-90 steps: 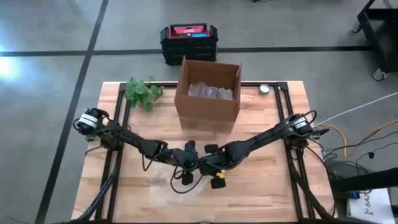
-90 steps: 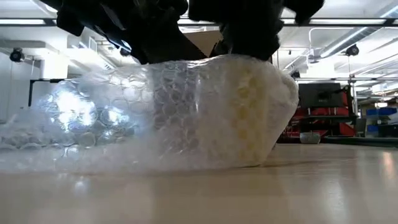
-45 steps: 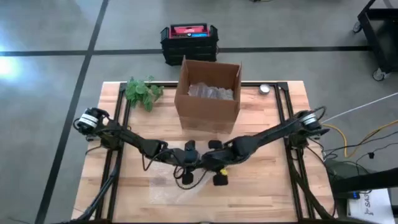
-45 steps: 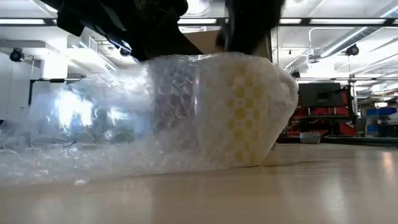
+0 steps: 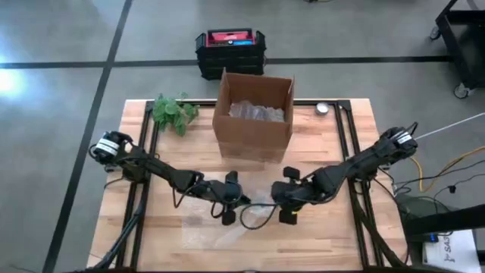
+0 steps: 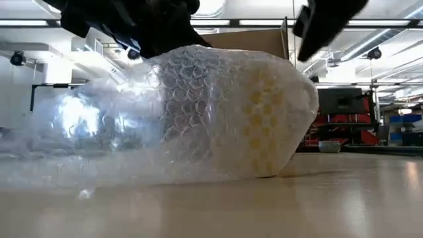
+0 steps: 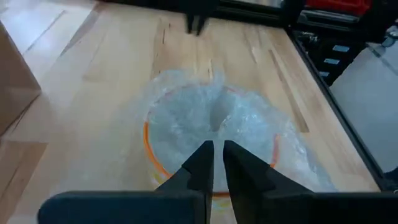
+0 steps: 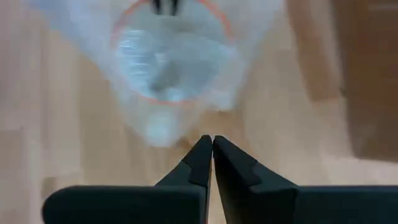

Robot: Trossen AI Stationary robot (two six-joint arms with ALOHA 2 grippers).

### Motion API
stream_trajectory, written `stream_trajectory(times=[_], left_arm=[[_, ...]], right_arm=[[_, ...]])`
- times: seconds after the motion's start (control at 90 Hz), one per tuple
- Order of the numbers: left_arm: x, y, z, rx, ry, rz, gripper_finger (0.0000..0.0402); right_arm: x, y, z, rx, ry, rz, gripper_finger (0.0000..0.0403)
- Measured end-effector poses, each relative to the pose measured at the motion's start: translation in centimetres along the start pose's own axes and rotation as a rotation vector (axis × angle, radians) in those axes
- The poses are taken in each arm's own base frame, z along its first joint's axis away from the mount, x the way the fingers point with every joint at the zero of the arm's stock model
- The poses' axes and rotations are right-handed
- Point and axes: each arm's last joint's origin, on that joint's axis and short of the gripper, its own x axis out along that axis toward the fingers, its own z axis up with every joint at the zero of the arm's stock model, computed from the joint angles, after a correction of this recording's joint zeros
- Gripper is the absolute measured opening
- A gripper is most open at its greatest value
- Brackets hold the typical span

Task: Wrap mug
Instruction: Wrap the yellow cup in bubble wrap

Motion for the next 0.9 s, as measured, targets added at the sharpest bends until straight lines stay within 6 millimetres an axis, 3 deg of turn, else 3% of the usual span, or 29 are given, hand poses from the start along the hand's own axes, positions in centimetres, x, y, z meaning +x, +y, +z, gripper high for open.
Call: stream_trajectory(times=[0.111, 0.233, 0.344, 0.467, 0.667, 0.778, 0.9], left_arm=[[-0.3, 0.0, 0.3, -0.002, -0.006, 0.0, 0.0047], [-1.1, -0.1, 1.0, -0.005, -0.014, -0.024, 0.0096], [-2.7, -0.4, 2.0, -0.05, 0.014, -0.107, 0.0151], [-5.4, -0.4, 2.2, -0.13, 0.159, -0.156, 0.0195], [-10.9, 0.2, -1.2, -0.331, 0.574, 0.15, 0.0211], [-13.1, 0.1, -3.4, -0.465, 0.665, 0.278, 0.0202], [-14.1, -0.1, -6.4, -0.633, 0.678, 0.334, 0.0188]], right_arm=[[0.8, -0.3, -1.3, 0.089, -0.007, -0.06, 0.0015], [1.7, -0.5, -2.5, 0.154, -0.003, -0.078, 0.0043], [2.2, -0.4, -3.5, 0.147, 0.012, -0.08, 0.0079], [2.7, -0.5, -4.3, 0.171, 0.022, -0.089, 0.0114], [3.2, 0.1, -4.7, 0.176, -0.037, -0.068, 0.0148], [3.6, 0.5, -4.8, 0.146, -0.132, -0.097, 0.0155], [3.9, 0.5, -5.0, 0.105, -0.187, -0.143, 0.0154]])
